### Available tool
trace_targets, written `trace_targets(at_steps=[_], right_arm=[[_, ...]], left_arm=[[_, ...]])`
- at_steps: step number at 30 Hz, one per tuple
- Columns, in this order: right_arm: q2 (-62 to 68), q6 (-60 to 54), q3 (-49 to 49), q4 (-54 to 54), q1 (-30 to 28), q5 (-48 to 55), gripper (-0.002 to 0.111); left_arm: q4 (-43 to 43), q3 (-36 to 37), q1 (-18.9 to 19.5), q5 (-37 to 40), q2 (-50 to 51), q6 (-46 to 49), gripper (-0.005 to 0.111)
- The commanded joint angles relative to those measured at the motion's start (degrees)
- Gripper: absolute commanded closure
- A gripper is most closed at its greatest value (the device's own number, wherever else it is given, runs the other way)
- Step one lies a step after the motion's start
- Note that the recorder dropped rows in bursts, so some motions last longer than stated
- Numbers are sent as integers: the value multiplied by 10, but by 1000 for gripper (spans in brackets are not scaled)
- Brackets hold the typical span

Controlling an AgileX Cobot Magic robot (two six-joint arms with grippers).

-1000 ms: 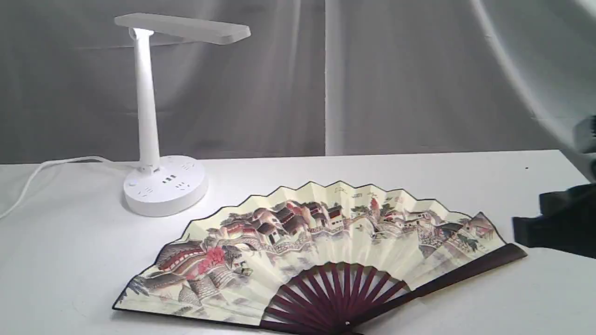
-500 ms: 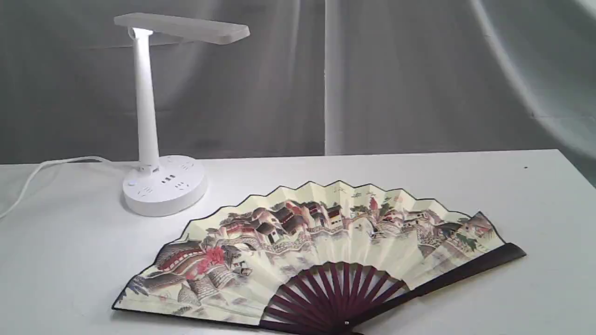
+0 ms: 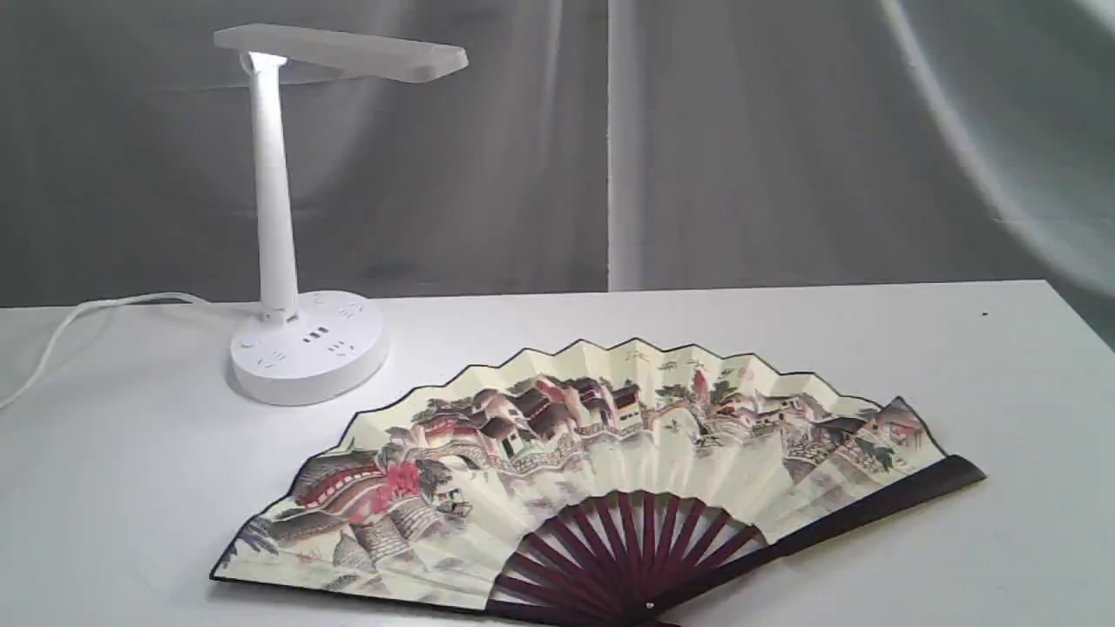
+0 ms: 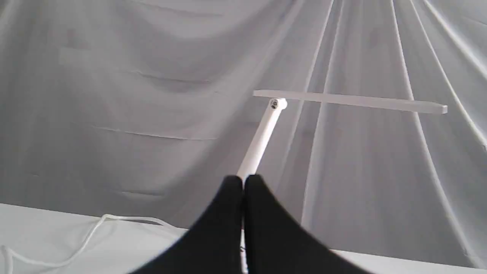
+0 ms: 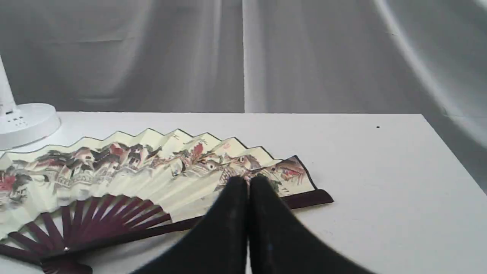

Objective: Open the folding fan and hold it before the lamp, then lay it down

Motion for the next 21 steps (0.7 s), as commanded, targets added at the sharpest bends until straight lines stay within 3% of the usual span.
trace_targets(at_steps=[1, 12, 17, 21], right_arm=[[4, -2, 2, 10, -1, -8, 108], [4, -8, 2, 3, -1, 1, 108], [4, -8, 2, 3, -1, 8, 108], [4, -8, 2, 3, -1, 17, 108]], left_arm=[[0, 14, -2, -8, -2, -2, 107], [86, 115, -2, -52, -2, 0, 107], [92, 115, -2, 25, -2, 0, 107], [92, 115, -2, 23, -2, -4, 107]])
